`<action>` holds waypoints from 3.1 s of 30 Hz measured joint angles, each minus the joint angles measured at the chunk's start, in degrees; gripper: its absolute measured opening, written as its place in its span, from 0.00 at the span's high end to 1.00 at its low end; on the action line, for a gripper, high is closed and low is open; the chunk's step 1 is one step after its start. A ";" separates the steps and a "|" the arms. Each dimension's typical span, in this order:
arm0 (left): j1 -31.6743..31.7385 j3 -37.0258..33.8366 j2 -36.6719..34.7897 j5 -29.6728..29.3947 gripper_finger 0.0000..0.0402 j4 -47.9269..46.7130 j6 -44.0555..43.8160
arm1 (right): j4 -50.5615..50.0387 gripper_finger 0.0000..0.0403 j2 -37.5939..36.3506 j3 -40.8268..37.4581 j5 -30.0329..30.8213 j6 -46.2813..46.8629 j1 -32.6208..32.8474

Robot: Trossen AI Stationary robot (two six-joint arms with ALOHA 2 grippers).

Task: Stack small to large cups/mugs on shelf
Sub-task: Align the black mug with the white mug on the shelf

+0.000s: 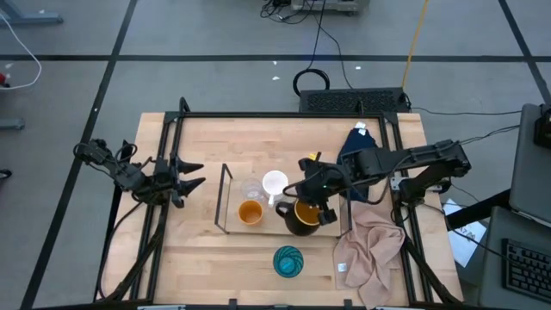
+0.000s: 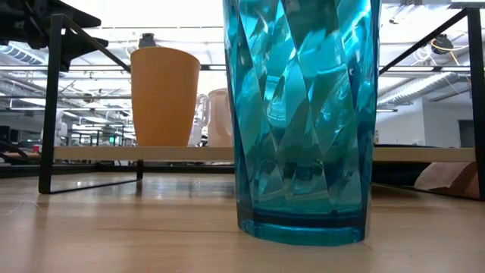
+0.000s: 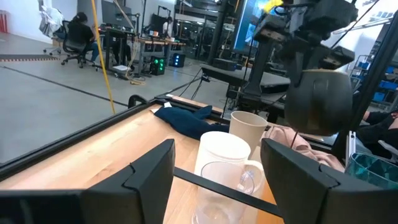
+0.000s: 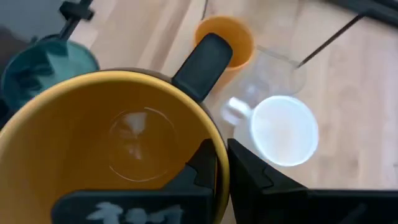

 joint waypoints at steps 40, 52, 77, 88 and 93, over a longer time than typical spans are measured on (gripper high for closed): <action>0.00 0.02 0.02 -0.02 0.41 -0.90 -1.02 | 8.78 0.98 12.78 -1.78 0.19 -20.86 -1.41; 0.01 0.01 0.00 0.45 0.41 -1.60 -1.70 | 14.09 0.98 12.85 -5.66 -1.48 -22.56 -1.81; 0.01 0.02 0.01 0.92 0.41 -1.67 -2.14 | 19.56 0.95 12.60 -10.44 -2.74 -20.76 -3.35; 0.00 0.00 0.02 1.09 0.41 -1.67 -2.25 | 19.40 0.86 12.73 -10.55 0.17 -19.39 -3.36; 0.02 0.02 0.02 1.11 0.41 -1.69 -2.23 | 19.35 0.81 12.50 -10.56 1.68 -19.20 -3.62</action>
